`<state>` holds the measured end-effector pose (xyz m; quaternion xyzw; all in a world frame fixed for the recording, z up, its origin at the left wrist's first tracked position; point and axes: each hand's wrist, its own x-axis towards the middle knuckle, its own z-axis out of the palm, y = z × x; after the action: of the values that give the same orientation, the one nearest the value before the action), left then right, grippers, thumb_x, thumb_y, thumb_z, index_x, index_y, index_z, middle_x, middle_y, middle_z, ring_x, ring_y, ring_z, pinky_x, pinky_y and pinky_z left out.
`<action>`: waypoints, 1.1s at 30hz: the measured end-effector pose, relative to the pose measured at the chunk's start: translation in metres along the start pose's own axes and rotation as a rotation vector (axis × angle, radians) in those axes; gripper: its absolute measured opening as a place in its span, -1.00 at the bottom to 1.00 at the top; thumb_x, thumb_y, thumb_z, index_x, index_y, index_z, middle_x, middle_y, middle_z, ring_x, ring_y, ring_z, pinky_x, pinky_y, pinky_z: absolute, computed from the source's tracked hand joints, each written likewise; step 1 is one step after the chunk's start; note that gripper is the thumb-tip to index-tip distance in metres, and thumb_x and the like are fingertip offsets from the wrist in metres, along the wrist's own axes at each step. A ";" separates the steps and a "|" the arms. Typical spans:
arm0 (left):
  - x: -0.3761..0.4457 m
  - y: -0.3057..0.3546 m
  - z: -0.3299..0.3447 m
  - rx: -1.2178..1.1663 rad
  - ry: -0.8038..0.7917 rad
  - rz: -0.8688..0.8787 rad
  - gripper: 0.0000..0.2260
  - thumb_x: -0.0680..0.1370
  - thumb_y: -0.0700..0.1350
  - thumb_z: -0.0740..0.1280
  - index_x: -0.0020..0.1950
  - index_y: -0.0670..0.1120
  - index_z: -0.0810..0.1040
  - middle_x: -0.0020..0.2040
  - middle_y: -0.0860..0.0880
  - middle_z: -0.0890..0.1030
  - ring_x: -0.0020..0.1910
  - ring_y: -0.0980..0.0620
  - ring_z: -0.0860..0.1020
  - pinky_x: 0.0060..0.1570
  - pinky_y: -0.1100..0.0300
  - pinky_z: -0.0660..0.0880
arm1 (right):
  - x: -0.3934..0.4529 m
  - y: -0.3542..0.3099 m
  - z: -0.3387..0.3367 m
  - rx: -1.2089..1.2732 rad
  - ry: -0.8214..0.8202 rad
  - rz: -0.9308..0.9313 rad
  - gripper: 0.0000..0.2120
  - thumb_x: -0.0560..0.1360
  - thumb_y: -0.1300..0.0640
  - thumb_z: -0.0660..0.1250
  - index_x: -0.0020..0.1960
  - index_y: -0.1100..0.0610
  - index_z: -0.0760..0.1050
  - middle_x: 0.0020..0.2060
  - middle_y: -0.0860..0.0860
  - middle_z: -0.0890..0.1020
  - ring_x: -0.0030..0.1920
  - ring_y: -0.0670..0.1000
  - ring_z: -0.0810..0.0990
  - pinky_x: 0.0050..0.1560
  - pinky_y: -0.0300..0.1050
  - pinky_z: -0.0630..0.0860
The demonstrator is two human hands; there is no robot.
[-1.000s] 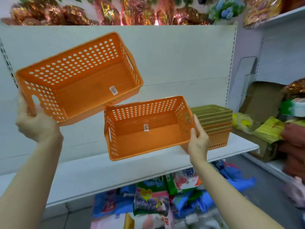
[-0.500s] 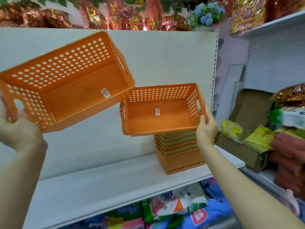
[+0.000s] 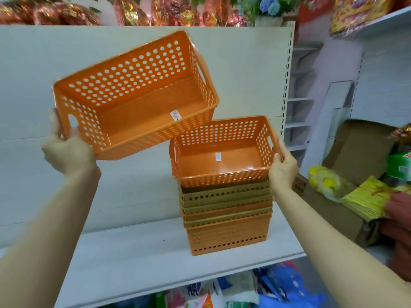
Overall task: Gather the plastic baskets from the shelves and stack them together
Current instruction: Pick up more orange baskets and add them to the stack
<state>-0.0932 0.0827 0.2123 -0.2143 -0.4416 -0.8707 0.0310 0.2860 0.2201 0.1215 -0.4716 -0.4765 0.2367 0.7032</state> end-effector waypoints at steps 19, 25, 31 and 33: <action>-0.089 -0.045 0.104 0.672 -0.487 -0.229 -0.56 0.56 -0.06 0.22 0.45 0.12 0.43 0.36 -0.02 0.55 0.29 -0.15 0.54 0.30 -0.04 0.46 | 0.037 -0.030 -0.002 0.193 -0.434 0.093 -0.66 0.64 -0.10 0.07 -0.04 0.00 0.57 -0.22 -0.11 0.64 -0.22 -0.15 0.61 -0.12 -0.14 0.53; -0.115 -0.049 0.095 0.430 -0.699 -0.337 -0.82 0.55 0.08 0.32 -0.05 -0.01 0.58 -0.07 -0.07 0.71 -0.08 -0.07 0.68 0.01 -0.05 0.61 | 0.049 -0.006 0.000 -0.003 -0.357 0.105 -0.57 0.61 -0.20 0.02 0.19 0.07 0.46 -0.01 0.01 0.63 -0.01 0.00 0.61 0.08 0.12 0.55; -0.133 -0.055 0.073 0.419 -1.005 -0.304 -0.46 0.40 0.08 0.54 0.30 -0.02 0.46 0.08 0.04 0.66 -0.01 0.07 0.67 -0.14 0.17 0.60 | 0.053 -0.001 -0.004 -0.138 -0.321 0.020 -0.61 0.64 -0.11 0.05 0.19 0.12 0.49 -0.06 0.02 0.61 -0.13 -0.08 0.55 -0.26 -0.20 0.39; -0.134 -0.053 0.070 0.448 -0.993 -0.250 -0.49 0.42 0.08 0.52 0.29 -0.02 0.46 0.05 0.06 0.65 -0.04 0.12 0.65 -0.19 0.23 0.57 | 0.053 0.002 -0.005 -0.170 -0.287 -0.018 -0.65 0.64 -0.07 0.09 0.15 0.13 0.53 -0.08 0.02 0.61 -0.14 -0.07 0.54 -0.29 -0.24 0.36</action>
<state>0.0395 0.1519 0.1548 -0.5327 -0.5996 -0.5471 -0.2394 0.3137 0.2601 0.1424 -0.4864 -0.5946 0.2545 0.5875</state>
